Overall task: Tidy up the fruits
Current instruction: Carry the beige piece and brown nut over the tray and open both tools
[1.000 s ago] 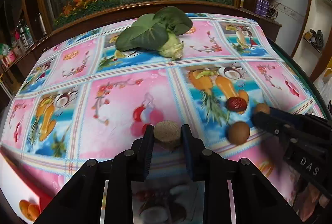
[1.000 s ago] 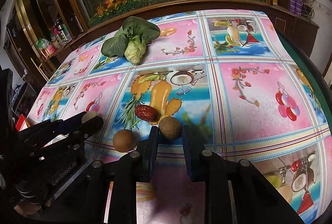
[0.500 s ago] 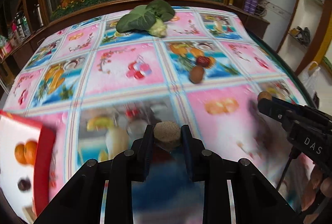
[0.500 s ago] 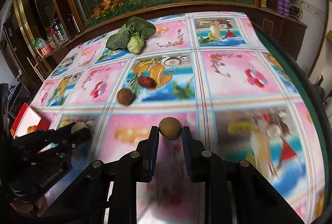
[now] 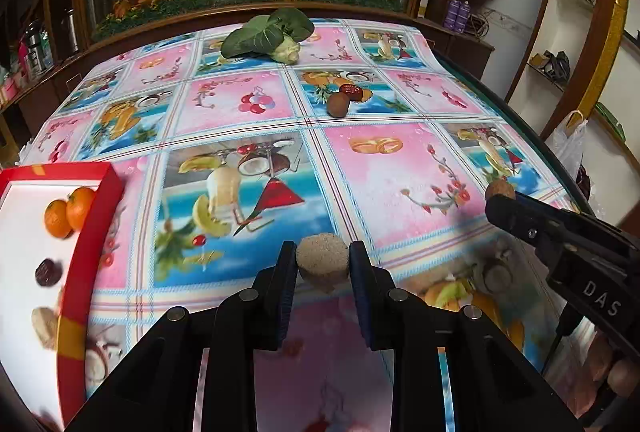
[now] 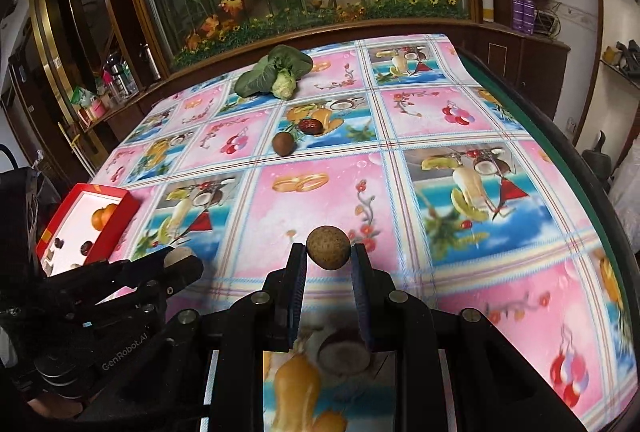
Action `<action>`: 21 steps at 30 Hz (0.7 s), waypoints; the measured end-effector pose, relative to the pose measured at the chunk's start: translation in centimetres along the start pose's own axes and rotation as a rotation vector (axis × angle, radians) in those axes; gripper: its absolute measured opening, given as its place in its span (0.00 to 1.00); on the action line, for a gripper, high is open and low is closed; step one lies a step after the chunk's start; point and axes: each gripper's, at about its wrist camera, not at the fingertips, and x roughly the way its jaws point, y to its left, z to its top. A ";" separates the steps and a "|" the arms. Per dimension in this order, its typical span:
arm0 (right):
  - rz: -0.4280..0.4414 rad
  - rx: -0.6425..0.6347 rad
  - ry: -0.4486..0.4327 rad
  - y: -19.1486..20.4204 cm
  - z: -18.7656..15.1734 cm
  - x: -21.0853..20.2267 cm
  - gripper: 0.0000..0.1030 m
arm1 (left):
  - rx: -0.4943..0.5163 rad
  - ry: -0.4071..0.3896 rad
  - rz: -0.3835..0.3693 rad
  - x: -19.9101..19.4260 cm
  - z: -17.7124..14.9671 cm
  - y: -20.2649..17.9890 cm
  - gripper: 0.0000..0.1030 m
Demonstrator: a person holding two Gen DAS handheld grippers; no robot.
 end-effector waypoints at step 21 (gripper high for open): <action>0.024 -0.058 -0.008 3.2 -1.7 -1.9 0.23 | -0.028 -0.031 0.011 -4.6 -2.0 1.3 0.24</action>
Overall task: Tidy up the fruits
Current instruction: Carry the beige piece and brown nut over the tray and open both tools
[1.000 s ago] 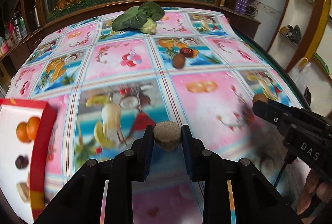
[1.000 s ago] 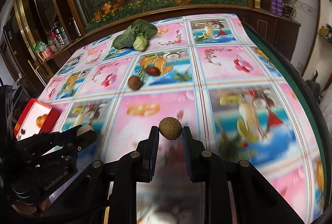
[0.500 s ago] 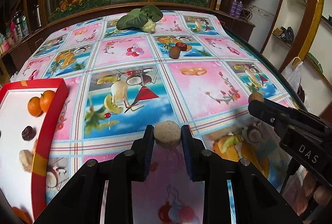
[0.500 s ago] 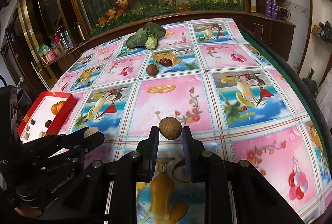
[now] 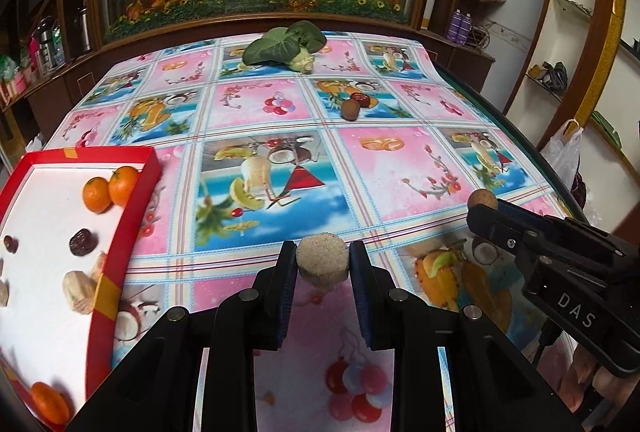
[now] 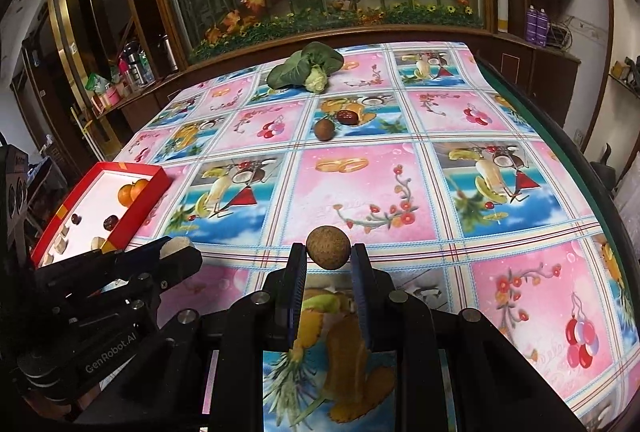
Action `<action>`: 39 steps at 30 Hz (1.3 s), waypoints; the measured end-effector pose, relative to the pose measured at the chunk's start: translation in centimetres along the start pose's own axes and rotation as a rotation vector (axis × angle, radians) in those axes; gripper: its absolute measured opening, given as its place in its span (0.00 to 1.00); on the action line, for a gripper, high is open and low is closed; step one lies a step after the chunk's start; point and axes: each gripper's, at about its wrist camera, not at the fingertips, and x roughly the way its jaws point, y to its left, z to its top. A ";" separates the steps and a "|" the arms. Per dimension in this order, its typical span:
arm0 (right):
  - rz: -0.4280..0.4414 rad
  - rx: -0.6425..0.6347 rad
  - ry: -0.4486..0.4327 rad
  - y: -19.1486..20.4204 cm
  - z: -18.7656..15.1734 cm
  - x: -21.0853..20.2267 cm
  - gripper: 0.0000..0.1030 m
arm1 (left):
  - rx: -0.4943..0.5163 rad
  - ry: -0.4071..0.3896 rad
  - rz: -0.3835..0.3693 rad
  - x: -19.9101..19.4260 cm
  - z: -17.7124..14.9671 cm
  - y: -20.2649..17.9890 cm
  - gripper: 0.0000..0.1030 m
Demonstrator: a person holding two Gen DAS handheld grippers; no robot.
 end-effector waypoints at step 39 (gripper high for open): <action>0.342 -0.309 -0.003 18.4 3.4 2.4 0.22 | -0.367 -0.095 0.294 -10.4 -3.4 18.2 0.24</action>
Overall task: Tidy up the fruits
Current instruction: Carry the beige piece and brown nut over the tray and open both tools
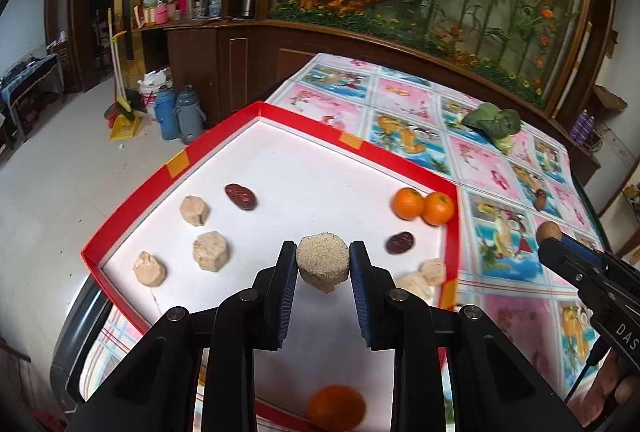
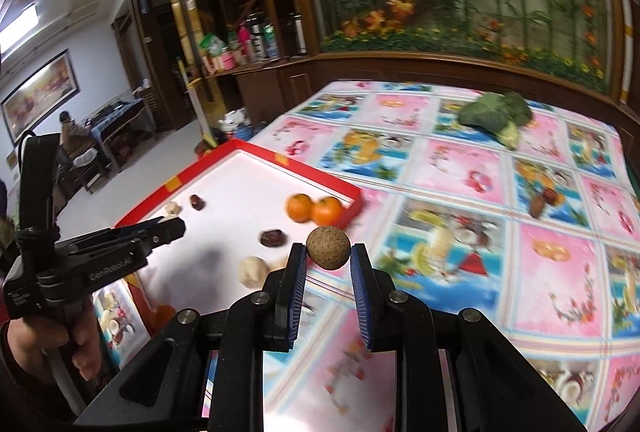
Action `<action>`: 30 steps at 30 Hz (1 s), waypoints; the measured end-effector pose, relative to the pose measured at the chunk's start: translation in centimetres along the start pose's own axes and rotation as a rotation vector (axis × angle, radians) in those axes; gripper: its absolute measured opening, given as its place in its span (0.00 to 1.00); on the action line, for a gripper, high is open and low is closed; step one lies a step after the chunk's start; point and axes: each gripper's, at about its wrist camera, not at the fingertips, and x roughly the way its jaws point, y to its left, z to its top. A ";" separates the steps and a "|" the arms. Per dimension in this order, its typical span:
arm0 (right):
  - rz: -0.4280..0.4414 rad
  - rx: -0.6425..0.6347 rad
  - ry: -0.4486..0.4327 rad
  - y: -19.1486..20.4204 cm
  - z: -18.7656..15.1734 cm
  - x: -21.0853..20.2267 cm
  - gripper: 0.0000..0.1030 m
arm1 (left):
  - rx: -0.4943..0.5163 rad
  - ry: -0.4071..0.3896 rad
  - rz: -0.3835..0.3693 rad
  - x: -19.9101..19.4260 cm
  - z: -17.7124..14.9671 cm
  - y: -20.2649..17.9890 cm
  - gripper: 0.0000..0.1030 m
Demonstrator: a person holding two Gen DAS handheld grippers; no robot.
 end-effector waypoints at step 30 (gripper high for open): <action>0.119 -0.117 0.130 5.1 4.2 11.6 0.23 | -0.086 0.012 0.130 5.2 3.8 5.6 0.25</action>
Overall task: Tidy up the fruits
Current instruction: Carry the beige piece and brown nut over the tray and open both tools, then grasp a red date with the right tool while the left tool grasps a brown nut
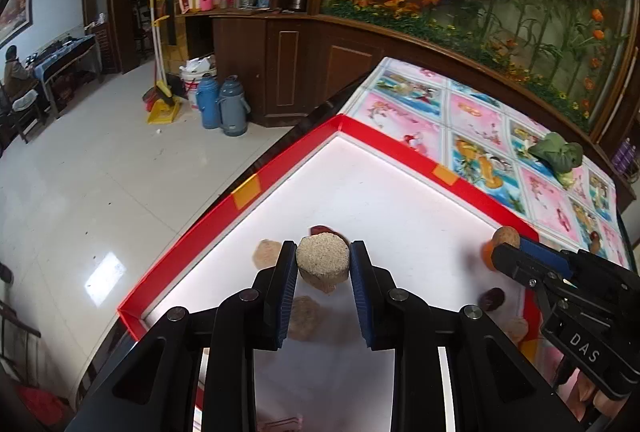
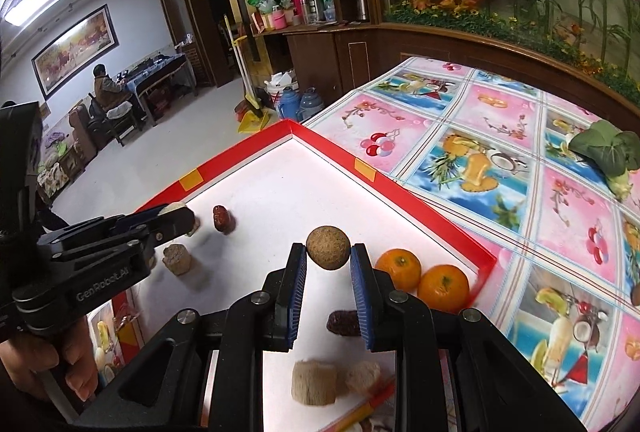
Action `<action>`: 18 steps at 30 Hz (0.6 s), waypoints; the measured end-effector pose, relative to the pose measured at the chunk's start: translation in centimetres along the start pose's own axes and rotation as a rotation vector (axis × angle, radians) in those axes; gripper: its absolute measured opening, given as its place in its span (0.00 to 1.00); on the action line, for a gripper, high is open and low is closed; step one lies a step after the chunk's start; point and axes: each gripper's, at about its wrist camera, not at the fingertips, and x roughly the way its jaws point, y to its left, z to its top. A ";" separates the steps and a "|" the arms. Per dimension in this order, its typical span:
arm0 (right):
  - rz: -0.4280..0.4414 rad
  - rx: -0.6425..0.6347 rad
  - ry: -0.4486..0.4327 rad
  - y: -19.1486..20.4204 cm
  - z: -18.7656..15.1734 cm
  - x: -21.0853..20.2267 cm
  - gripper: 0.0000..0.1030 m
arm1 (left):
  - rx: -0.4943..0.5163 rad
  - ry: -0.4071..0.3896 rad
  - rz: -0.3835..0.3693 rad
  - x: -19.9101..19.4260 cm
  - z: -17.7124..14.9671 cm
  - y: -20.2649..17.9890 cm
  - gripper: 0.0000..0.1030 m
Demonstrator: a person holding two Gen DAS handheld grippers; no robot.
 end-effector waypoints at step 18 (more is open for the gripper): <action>-0.209 0.186 -0.169 -11.1 -5.2 -12.2 0.70 | -0.209 -0.066 0.074 -1.2 0.3 -1.3 0.99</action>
